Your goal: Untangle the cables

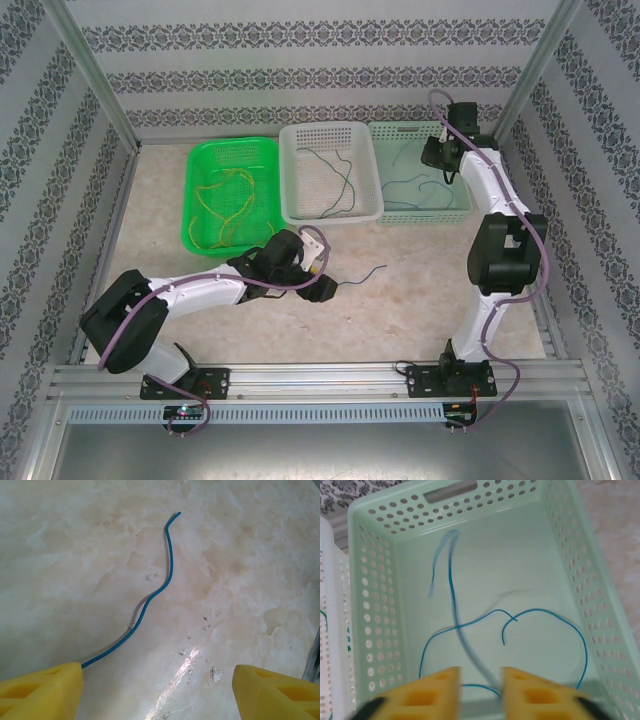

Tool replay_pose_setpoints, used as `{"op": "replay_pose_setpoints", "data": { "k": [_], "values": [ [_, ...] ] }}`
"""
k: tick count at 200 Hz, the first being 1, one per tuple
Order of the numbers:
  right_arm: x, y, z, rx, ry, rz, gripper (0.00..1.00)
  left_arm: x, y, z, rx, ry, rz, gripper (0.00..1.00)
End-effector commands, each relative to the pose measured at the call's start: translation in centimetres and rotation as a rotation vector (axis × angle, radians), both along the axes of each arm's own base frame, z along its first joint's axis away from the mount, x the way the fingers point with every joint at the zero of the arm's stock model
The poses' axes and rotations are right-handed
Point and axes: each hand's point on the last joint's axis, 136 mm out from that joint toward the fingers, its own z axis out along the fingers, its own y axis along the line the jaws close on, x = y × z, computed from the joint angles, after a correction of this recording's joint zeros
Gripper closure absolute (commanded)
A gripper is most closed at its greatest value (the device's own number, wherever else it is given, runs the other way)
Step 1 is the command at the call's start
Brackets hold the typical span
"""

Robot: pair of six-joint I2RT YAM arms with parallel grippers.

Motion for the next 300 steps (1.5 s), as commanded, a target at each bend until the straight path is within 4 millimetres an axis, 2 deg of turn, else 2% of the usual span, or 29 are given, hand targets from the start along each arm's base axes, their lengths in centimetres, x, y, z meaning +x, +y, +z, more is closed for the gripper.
{"op": "replay_pose_setpoints", "data": {
  "k": [1,18,39,55,81,104,140,176,214,253,300],
  "values": [
    [-0.5,-0.2,0.5,-0.006,0.034,0.004,0.29,-0.4,0.4,0.3,0.0,-0.007,0.019,0.21],
    [-1.0,-0.5,1.2,-0.027,0.044,-0.002,0.23,-0.4,0.5,0.2,0.01,-0.008,0.02,0.21],
    [-1.6,-0.7,3.3,-0.038,0.01,-0.007,0.17,-0.4,0.7,0.2,0.022,-0.014,0.021,0.21],
    [-2.1,-1.1,5.1,-0.056,-0.02,-0.023,0.17,-0.3,0.9,0.1,0.047,-0.018,0.013,0.21],
    [-4.0,1.1,6.6,0.038,-0.042,0.035,0.17,-0.6,0.8,-0.7,0.107,-0.004,-0.045,0.24],
    [-7.0,3.0,5.3,0.089,-0.025,0.053,0.18,-1.0,0.1,-1.4,0.143,0.015,-0.116,0.29],
    [-12.3,3.8,2.5,0.139,0.024,0.037,0.21,-0.4,0.0,-2.9,0.33,-0.031,-0.213,0.34],
    [-16.5,3.8,1.8,0.135,0.033,0.038,0.2,0.4,2.2,-4.9,0.551,-0.042,-0.281,0.36],
    [-18.8,3.8,1.6,0.142,0.026,0.038,0.2,0.3,4.5,-6.7,0.686,-0.036,-0.31,0.36],
    [-19.8,3.8,1.8,0.149,0.013,0.03,0.19,0.3,4.8,-8.0,0.729,-0.027,-0.359,0.38],
    [-21.2,2.8,1.6,0.136,-0.004,-0.008,0.17,-0.5,3.7,-9.3,0.683,0.035,-0.4,0.75]
  ]
}}
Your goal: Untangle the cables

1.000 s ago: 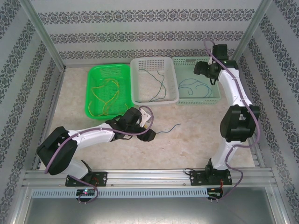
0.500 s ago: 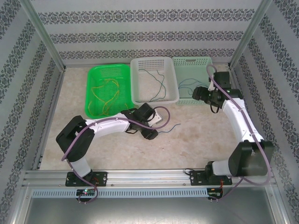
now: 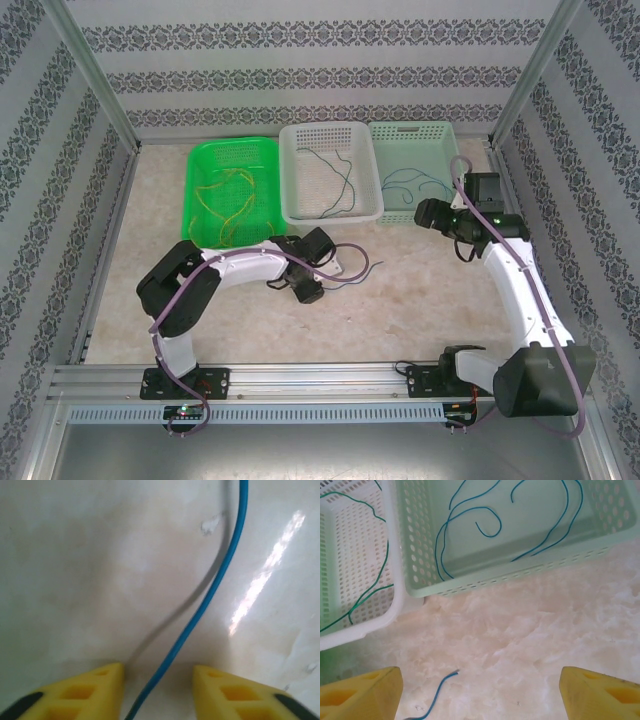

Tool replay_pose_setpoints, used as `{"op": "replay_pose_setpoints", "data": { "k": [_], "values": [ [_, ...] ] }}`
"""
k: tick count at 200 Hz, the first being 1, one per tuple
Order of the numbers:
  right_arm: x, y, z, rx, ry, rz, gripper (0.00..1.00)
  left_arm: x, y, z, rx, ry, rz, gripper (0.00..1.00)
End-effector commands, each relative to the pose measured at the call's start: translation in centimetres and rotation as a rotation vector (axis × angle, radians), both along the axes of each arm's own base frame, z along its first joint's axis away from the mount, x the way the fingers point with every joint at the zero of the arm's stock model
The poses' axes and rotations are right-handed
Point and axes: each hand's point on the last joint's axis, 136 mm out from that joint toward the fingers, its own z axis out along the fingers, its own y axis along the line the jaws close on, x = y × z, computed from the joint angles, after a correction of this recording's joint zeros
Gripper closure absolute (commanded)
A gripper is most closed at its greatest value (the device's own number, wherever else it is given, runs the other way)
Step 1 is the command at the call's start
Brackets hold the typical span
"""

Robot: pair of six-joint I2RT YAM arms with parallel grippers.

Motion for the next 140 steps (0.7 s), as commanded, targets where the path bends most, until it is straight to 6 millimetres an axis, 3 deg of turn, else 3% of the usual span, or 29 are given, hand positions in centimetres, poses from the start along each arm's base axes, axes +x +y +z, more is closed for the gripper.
{"op": "replay_pose_setpoints", "data": {
  "k": [1,29,51,106,140],
  "values": [
    [-0.9,-0.7,0.0,0.004,-0.011,-0.037,0.17,-1.1,0.4,-1.5,0.042,0.057,-0.034,0.76],
    [-1.5,-1.6,0.2,0.005,-0.031,-0.068,0.16,-1.7,-0.4,-0.6,-0.025,0.071,-0.036,0.95],
    [-2.0,-2.2,0.1,0.004,-0.03,-0.086,0.16,-2.0,-1.8,1.7,-0.117,0.069,-0.043,1.0],
    [-3.4,-4.0,-0.2,0.004,-0.064,-0.191,0.16,-2.1,-7.1,13.7,-0.499,-0.069,-0.152,1.0],
    [-4.5,-5.3,-0.5,0.059,-0.083,-0.259,0.16,-0.6,-9.3,19.4,-0.629,-0.173,-0.187,1.0]
  ]
}}
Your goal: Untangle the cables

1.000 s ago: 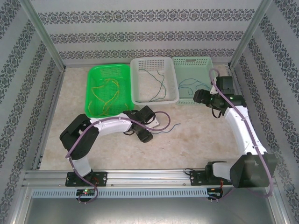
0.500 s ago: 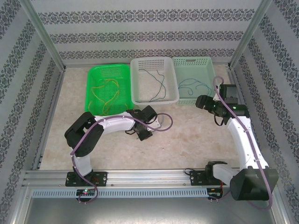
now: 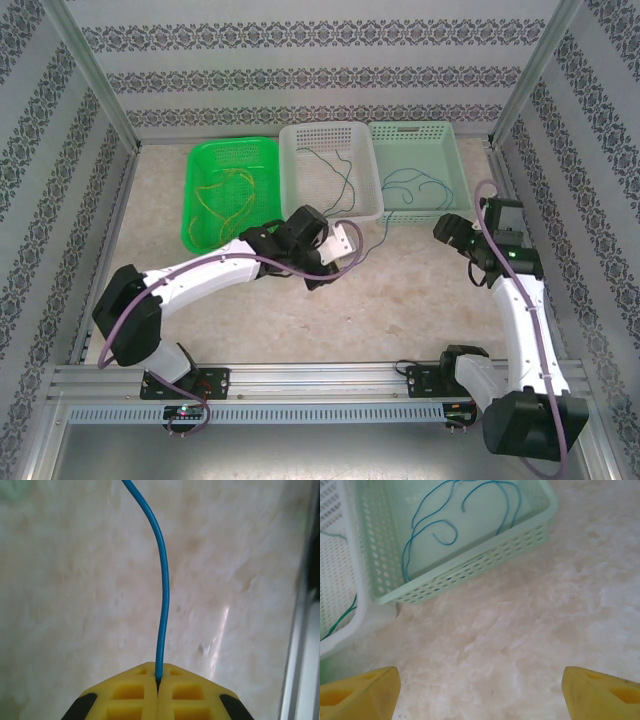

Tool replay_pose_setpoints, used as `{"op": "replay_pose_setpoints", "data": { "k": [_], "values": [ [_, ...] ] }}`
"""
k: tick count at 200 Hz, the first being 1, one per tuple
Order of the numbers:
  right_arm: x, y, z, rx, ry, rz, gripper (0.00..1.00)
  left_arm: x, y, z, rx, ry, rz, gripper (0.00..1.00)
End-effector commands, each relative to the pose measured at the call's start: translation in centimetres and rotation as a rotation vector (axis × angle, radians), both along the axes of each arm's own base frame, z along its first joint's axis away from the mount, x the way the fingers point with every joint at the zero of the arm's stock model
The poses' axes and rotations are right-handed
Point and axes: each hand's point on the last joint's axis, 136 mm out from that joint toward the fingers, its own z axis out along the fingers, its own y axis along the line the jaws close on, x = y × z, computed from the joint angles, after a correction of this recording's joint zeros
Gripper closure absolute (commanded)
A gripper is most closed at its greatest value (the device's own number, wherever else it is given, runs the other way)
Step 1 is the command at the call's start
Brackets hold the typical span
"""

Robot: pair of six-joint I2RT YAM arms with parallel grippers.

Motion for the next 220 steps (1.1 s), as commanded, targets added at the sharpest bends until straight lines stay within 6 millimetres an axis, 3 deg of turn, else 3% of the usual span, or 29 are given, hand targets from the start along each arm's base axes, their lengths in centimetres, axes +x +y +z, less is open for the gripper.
{"op": "replay_pose_setpoints", "data": {
  "k": [1,30,49,78,87,100,122,141,195,220],
  "values": [
    [-0.6,-0.9,0.1,0.04,-0.027,-0.063,0.16,0.9,-2.8,4.9,-0.148,-0.073,-0.035,1.0],
    [-1.3,-1.2,0.2,0.081,-0.049,-0.09,0.17,5.4,-5.8,6.4,-0.152,-0.038,0.047,1.0],
    [-1.7,-0.9,0.0,0.101,-0.06,-0.092,0.17,8.4,-9.1,7.4,-0.18,0.033,0.063,1.0],
    [-2.3,-0.3,-1.4,0.141,-0.039,-0.091,0.18,13.5,-14.0,8.0,-0.251,0.126,0.121,1.0],
    [-2.4,-0.1,-1.8,0.151,-0.035,-0.095,0.18,15.3,-14.9,6.8,-0.264,0.174,0.175,1.0],
    [-2.7,0.1,-2.2,0.169,-0.031,-0.098,0.19,18.1,-15.8,7.1,-0.331,0.191,0.246,1.0],
    [-3.1,0.4,-2.4,0.192,-0.037,-0.102,0.2,22.0,-16.1,5.9,-0.425,0.229,0.365,1.0],
    [-3.3,0.7,-2.7,0.205,-0.037,-0.095,0.2,23.9,-16.1,5.4,-0.49,0.251,0.403,0.96],
    [-3.7,1.2,-3.4,0.229,-0.039,-0.09,0.2,25.9,-16.4,5.3,-0.584,0.28,0.444,0.86],
    [-3.8,1.3,-3.5,0.238,-0.038,-0.087,0.2,26.7,-16.1,5.0,-0.606,0.311,0.478,0.66]
  ]
}}
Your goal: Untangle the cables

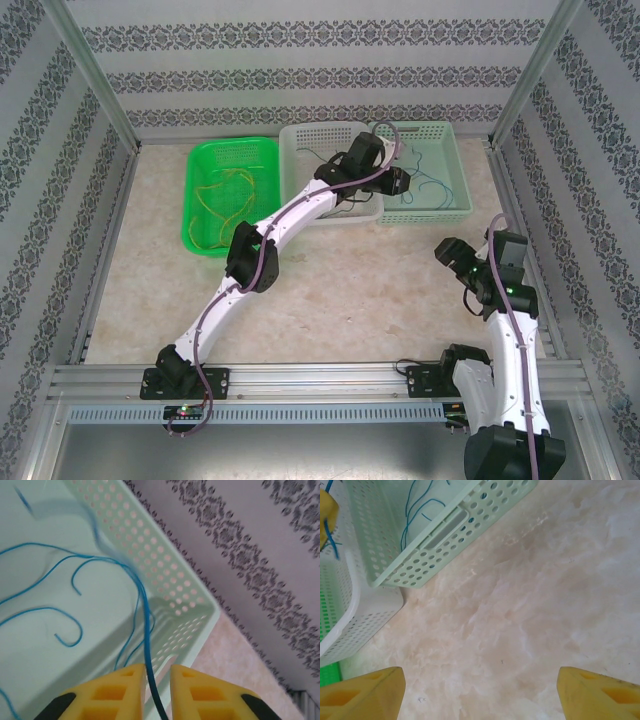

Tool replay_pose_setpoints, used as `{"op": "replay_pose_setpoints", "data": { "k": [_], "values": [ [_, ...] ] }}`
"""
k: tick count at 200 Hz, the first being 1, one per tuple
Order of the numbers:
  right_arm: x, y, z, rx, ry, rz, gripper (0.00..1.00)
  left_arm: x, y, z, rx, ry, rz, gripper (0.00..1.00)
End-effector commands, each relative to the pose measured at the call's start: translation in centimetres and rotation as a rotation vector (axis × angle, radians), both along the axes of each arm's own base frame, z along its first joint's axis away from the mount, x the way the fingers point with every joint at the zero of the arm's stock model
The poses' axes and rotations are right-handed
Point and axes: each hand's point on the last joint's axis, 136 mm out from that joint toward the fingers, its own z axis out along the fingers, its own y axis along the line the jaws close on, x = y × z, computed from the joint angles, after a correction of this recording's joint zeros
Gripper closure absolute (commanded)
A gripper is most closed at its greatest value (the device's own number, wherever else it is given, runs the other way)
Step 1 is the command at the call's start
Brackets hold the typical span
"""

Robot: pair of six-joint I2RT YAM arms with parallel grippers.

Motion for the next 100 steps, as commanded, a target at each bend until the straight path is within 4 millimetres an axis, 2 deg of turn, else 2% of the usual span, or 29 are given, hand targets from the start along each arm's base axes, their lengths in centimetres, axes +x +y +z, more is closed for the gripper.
{"op": "replay_pose_setpoints", "data": {
  "k": [1,14,32,46,60,84,94,100],
  "values": [
    [0.1,0.3,0.2,0.027,-0.023,0.002,0.2,1.0,-0.4,3.2,-0.114,-0.013,0.026,0.64],
    [0.1,0.3,0.4,0.021,-0.026,0.004,0.2,0.9,-0.2,3.1,-0.11,0.0,0.027,0.47],
    [0.1,0.2,0.7,0.003,-0.034,0.011,0.2,0.3,0.0,3.4,-0.095,0.006,0.011,0.4],
    [0.2,0.0,0.9,-0.017,-0.04,0.014,0.19,-0.2,0.3,4.1,-0.074,-0.007,-0.001,0.24],
    [0.3,-0.2,1.3,-0.035,-0.053,0.019,0.18,-0.8,0.8,4.8,-0.038,-0.03,-0.008,0.01],
    [0.8,-0.7,1.9,-0.086,-0.084,0.026,0.16,-1.5,2.6,5.7,0.037,-0.073,0.013,0.0],
    [0.9,-1.0,2.2,-0.111,-0.093,0.026,0.15,-1.9,3.5,6.9,0.057,-0.112,0.025,0.0],
    [1.0,-1.1,2.3,-0.124,-0.101,0.033,0.14,-2.1,4.0,6.7,0.081,-0.12,0.034,0.0]
  ]
}}
